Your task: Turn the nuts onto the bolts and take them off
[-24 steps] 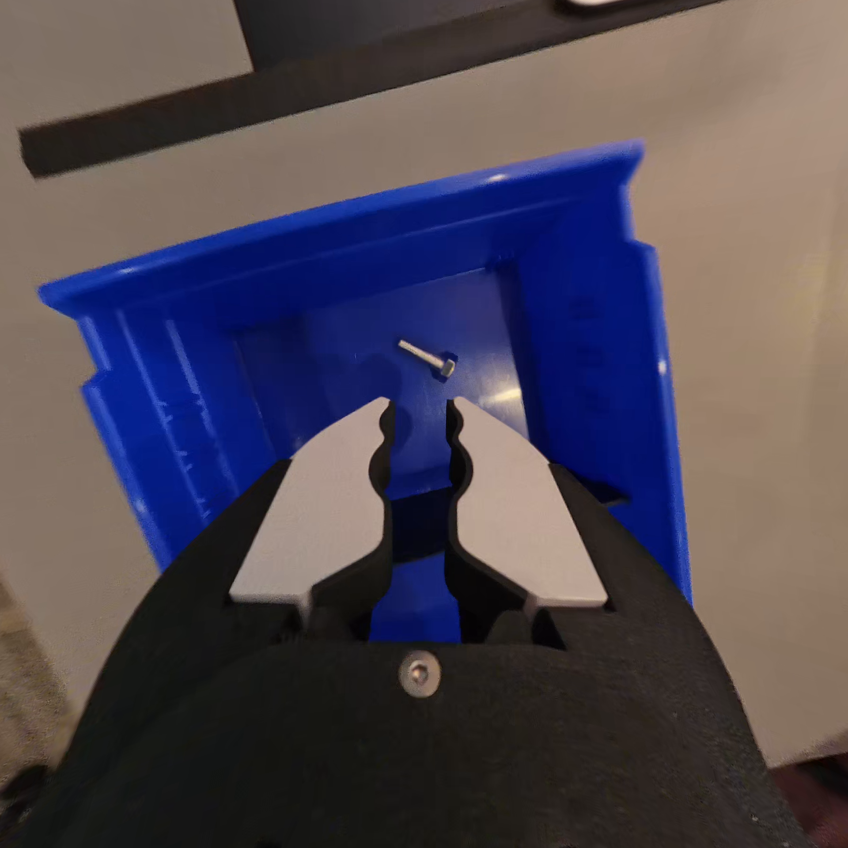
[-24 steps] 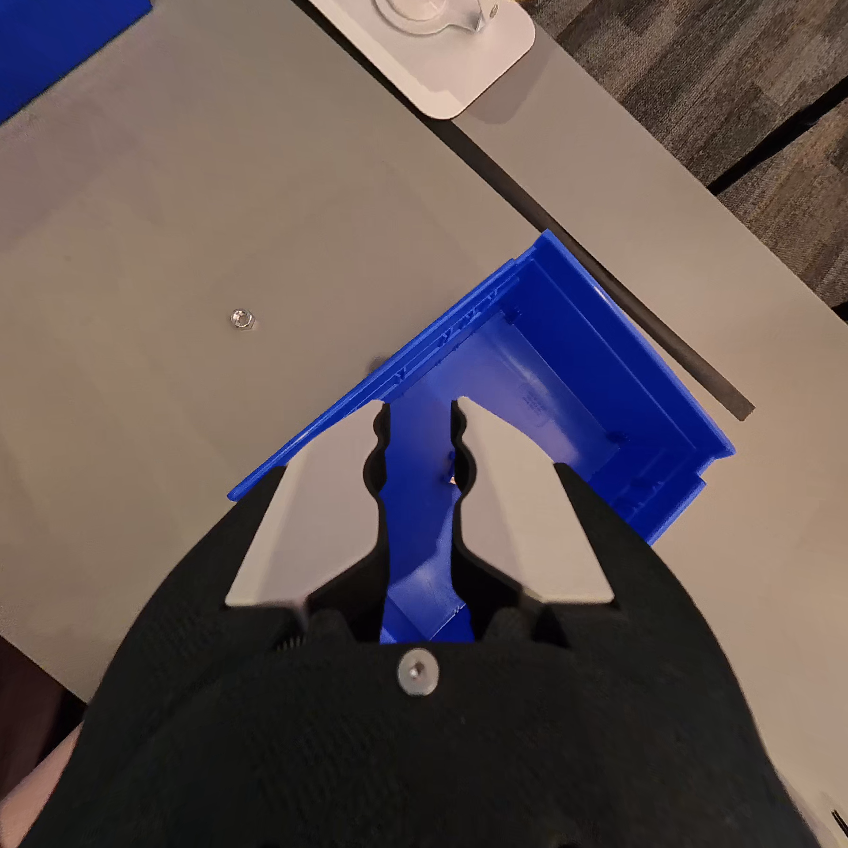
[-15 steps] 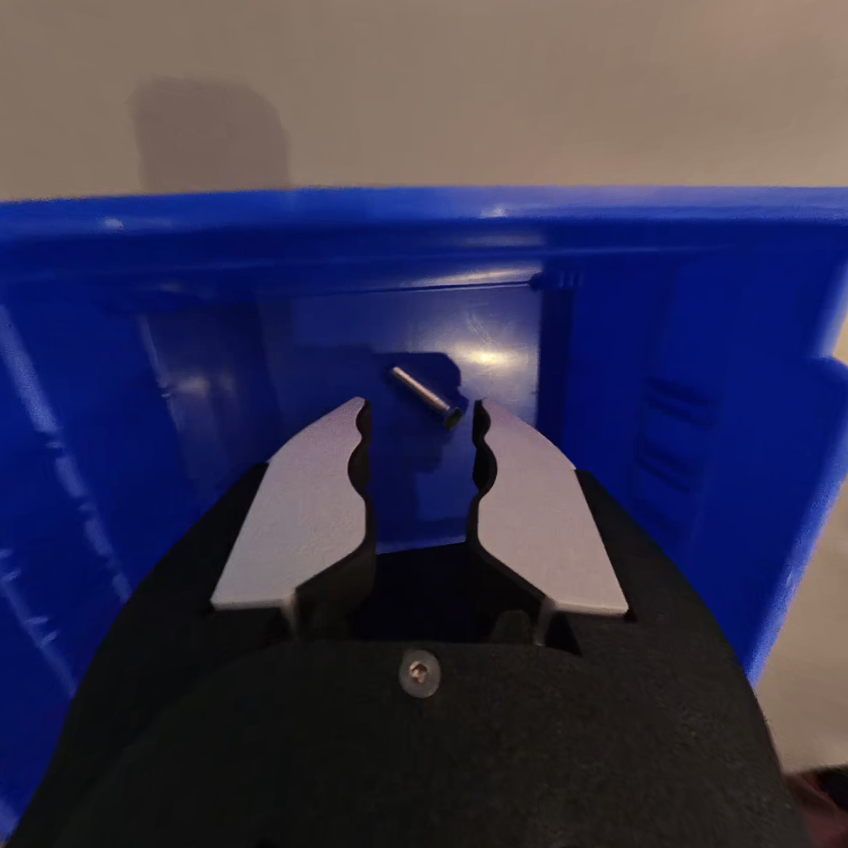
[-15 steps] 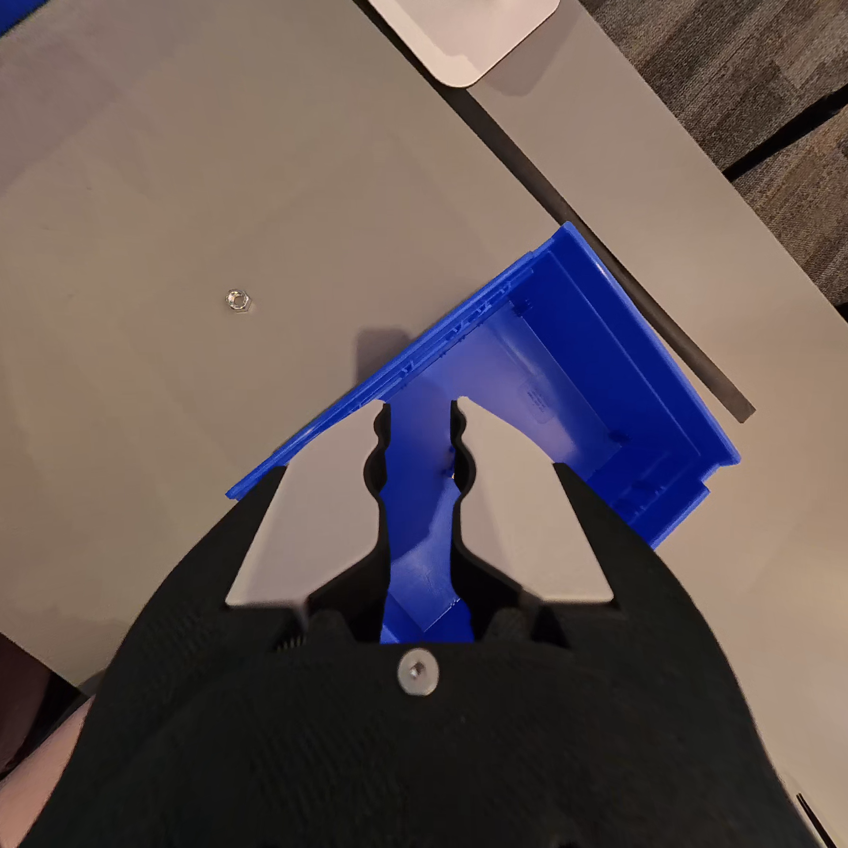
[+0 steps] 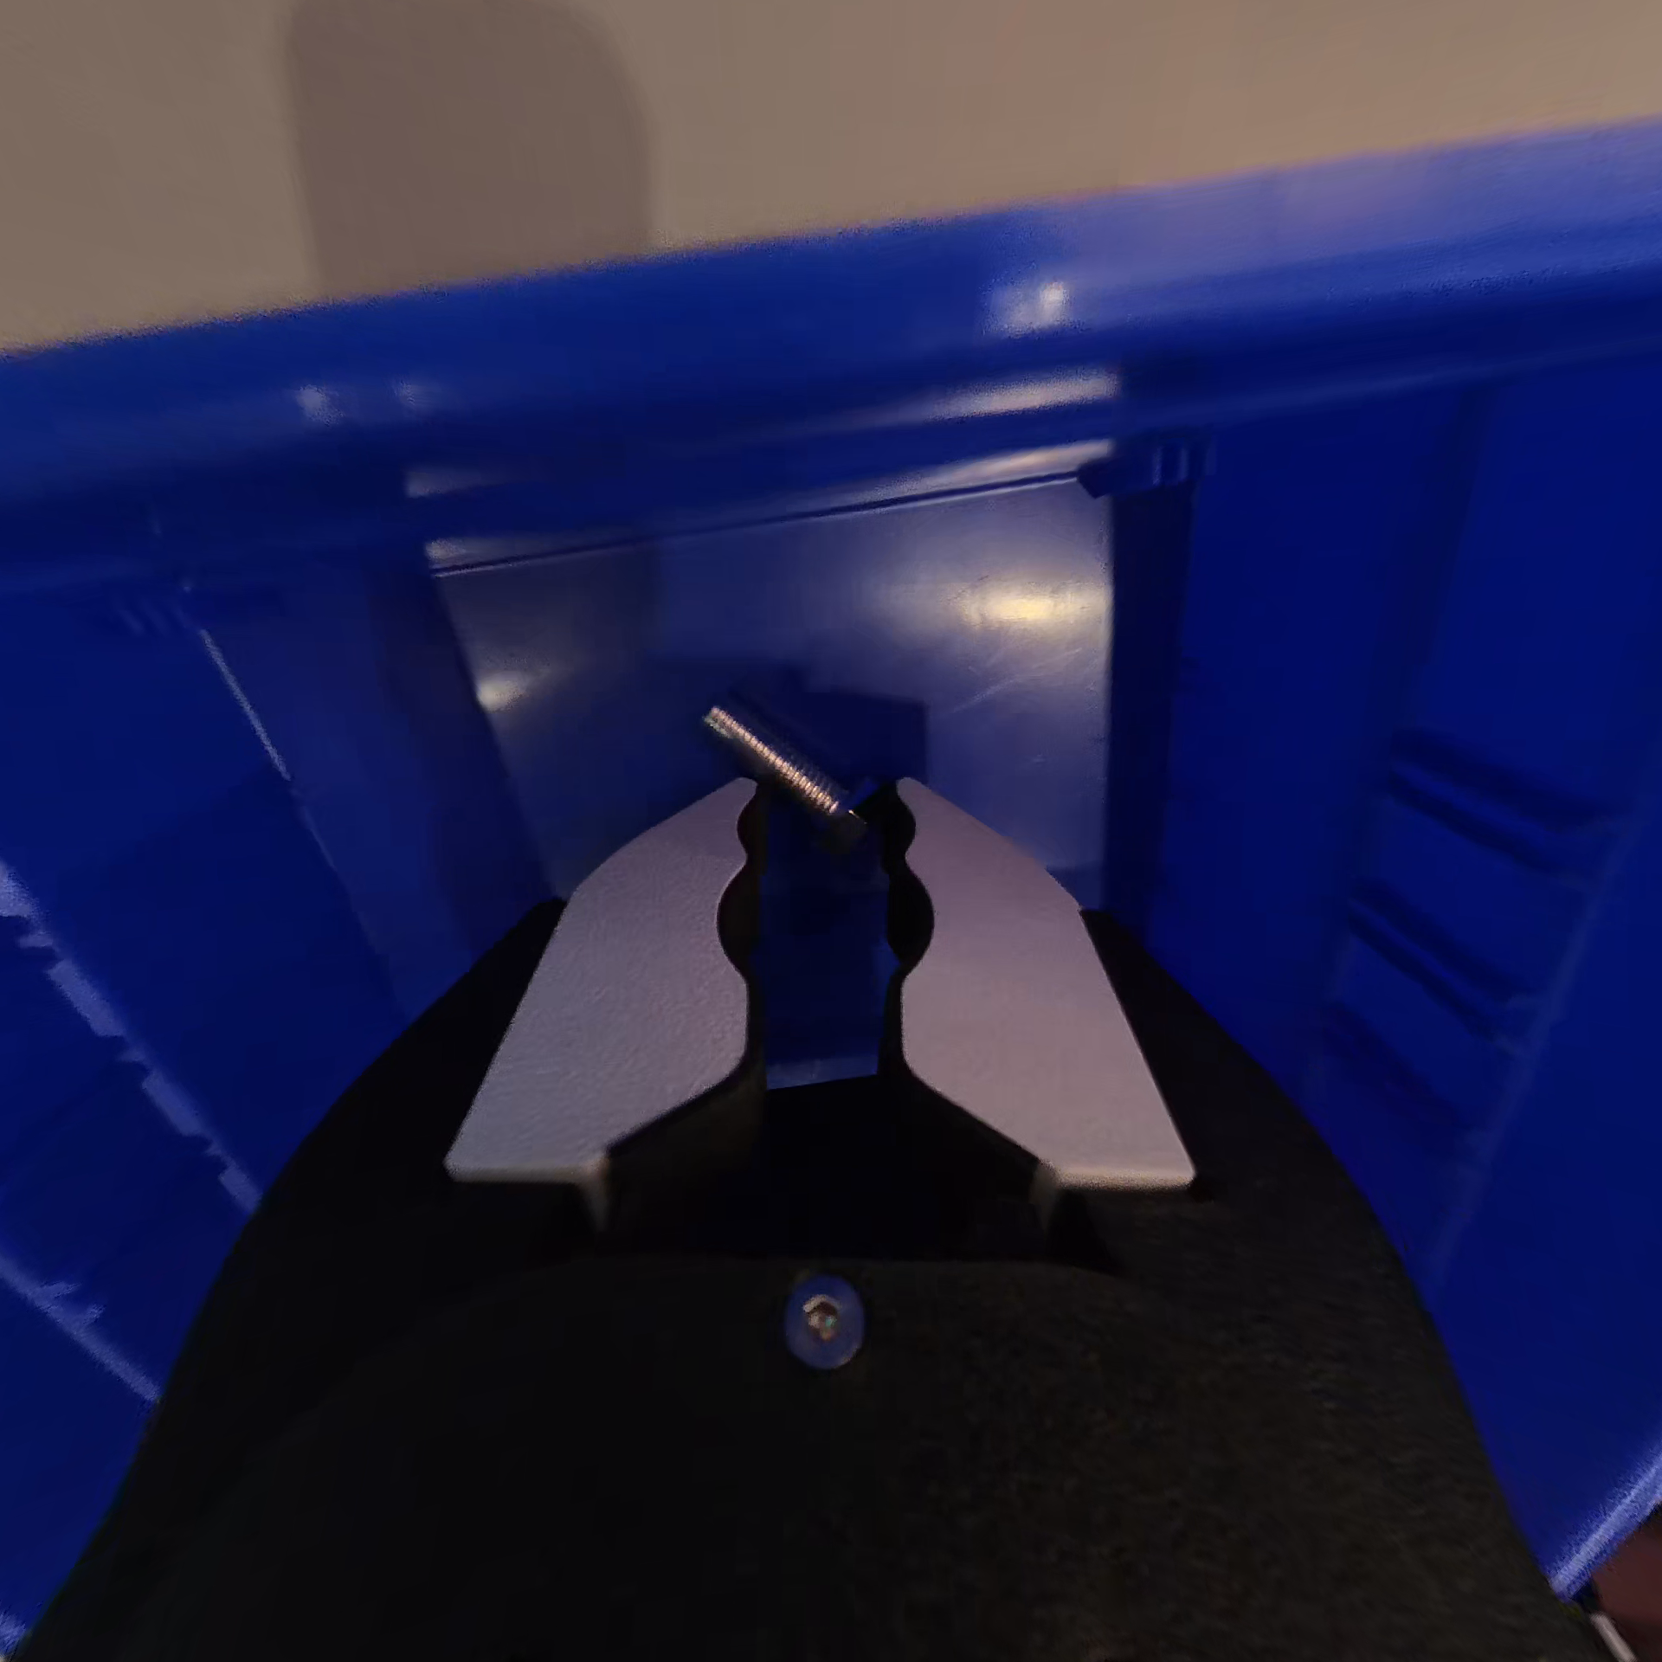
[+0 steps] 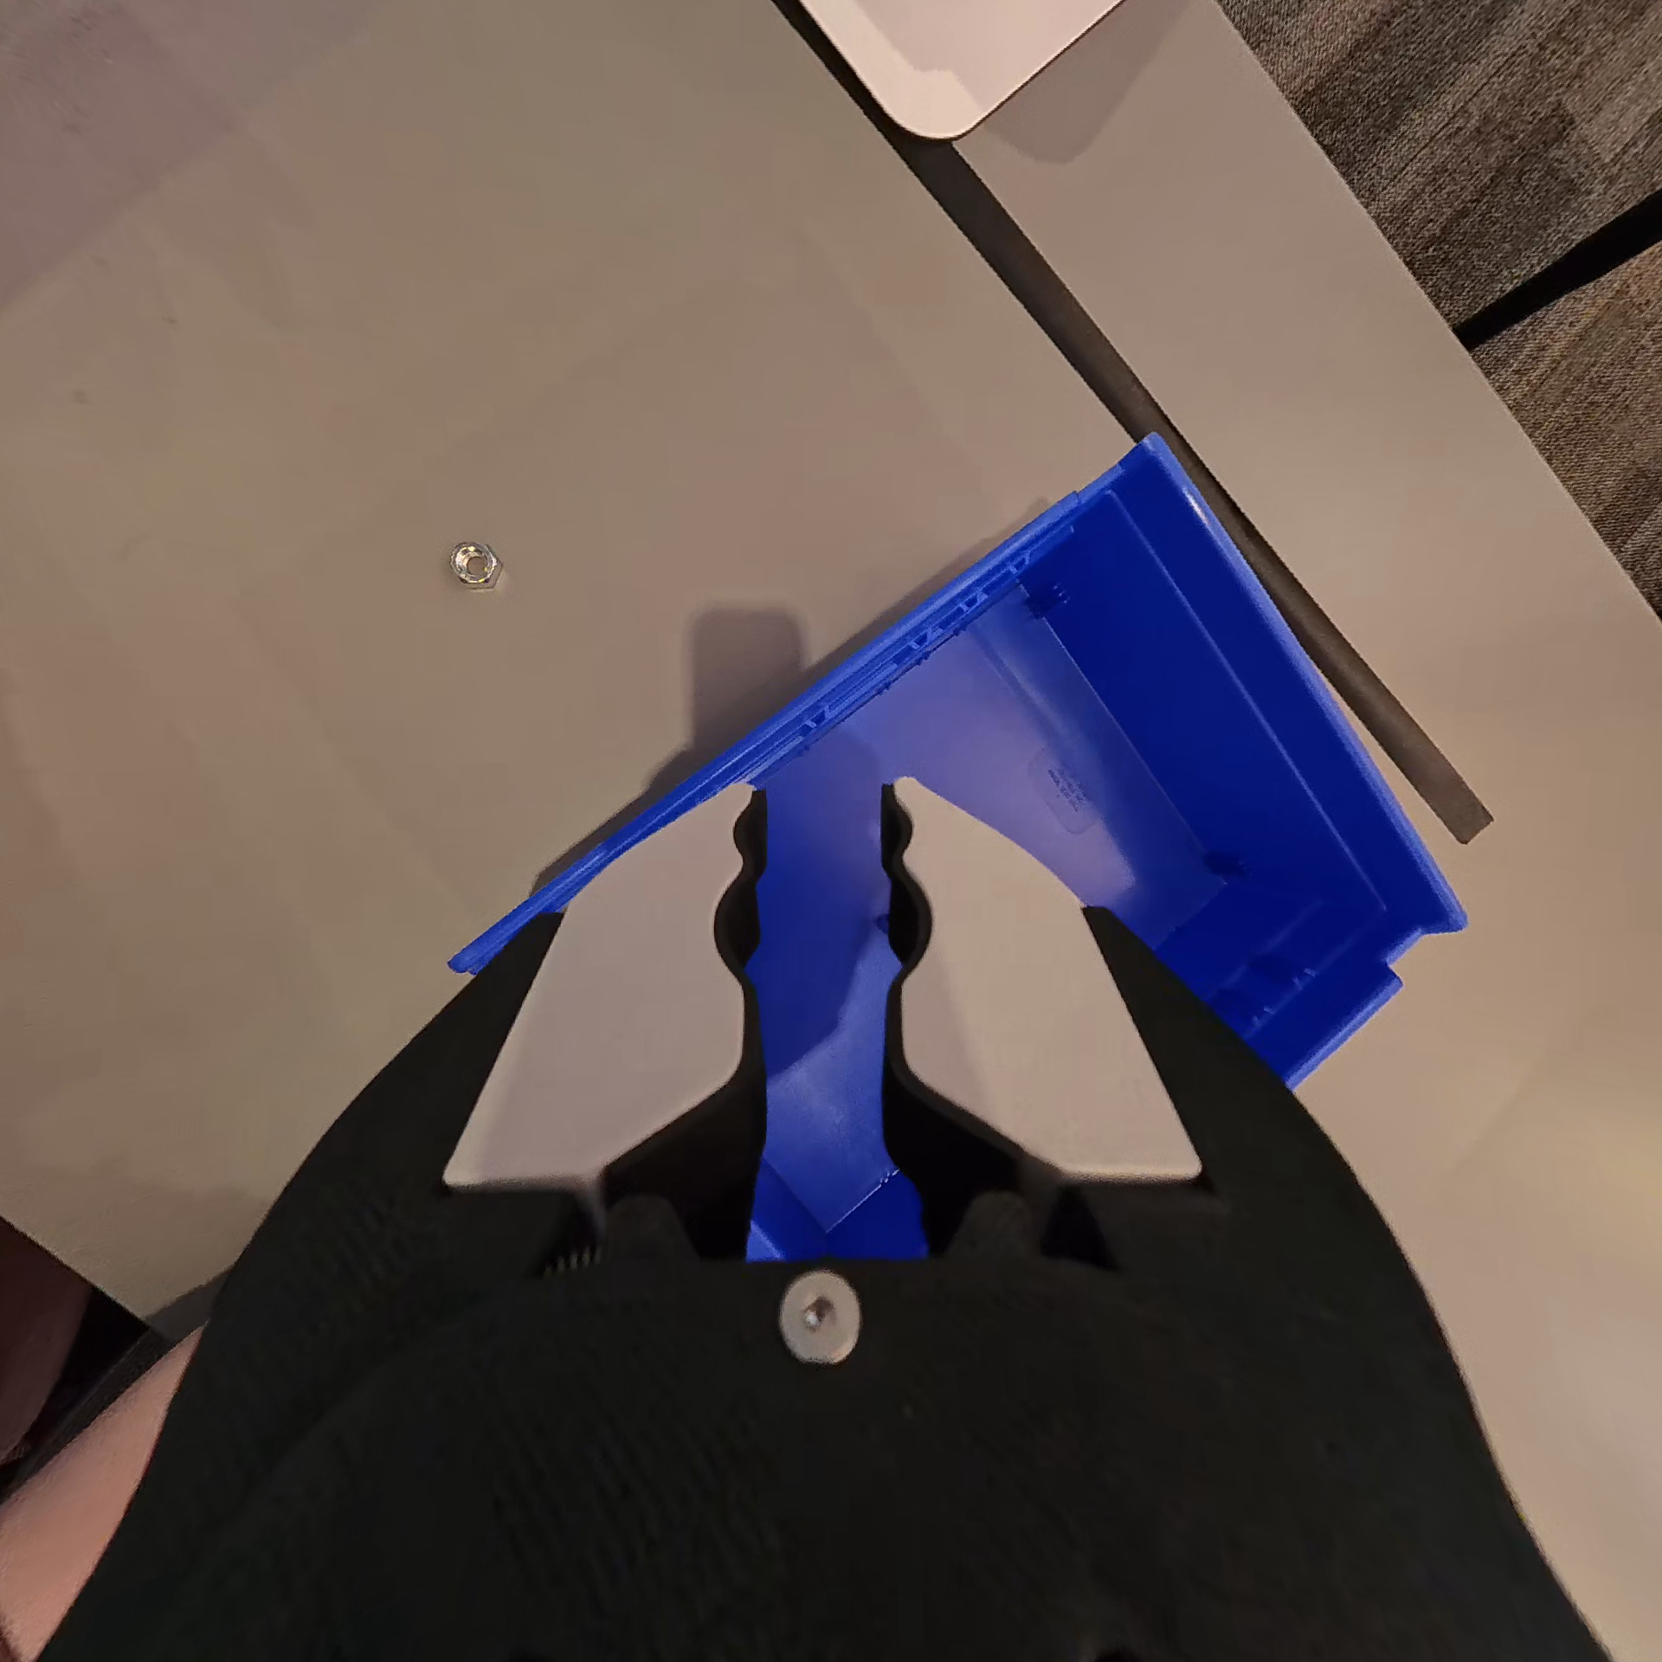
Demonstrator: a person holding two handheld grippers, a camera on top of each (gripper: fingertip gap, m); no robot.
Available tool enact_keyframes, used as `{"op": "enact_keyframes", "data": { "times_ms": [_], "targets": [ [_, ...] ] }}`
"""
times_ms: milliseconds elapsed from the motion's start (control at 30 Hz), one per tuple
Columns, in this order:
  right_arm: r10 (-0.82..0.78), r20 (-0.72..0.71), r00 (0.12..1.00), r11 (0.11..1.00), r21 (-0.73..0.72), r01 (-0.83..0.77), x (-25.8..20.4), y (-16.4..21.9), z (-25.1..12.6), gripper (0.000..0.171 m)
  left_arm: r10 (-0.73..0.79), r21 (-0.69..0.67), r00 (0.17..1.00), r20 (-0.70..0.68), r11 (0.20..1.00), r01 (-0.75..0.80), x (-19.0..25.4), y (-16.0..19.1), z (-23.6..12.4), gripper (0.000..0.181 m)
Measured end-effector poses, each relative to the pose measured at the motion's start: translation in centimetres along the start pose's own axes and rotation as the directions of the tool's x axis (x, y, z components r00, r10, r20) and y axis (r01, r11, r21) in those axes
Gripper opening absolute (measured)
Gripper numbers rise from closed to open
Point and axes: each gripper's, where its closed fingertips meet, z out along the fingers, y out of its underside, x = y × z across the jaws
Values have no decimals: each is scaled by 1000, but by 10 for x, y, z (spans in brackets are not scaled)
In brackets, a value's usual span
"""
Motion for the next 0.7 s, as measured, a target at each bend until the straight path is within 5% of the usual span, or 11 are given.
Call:
{"op": "enact_keyframes", "data": {
  "times_ms": [300,433,567,700],
  "targets": [
    [6,-2,1000,1000,-10,-6,2,0,3,25,45,147,991,-128,989,-26,-13,2,-36,24],
    [-1,4,1000,1000,2,1,-1,-5,4,25,204,299,965,-166,943,-148,5,0,-72,24],
    [-6,58,998,992,122,-1,-12,-33,3,26,475,512,877,-68,771,-378,57,7,-129,23],
    [-66,334,940,871,479,-109,-58,-111,-17,26,634,685,762,130,498,-532,129,22,-179,23]
  ]
}}
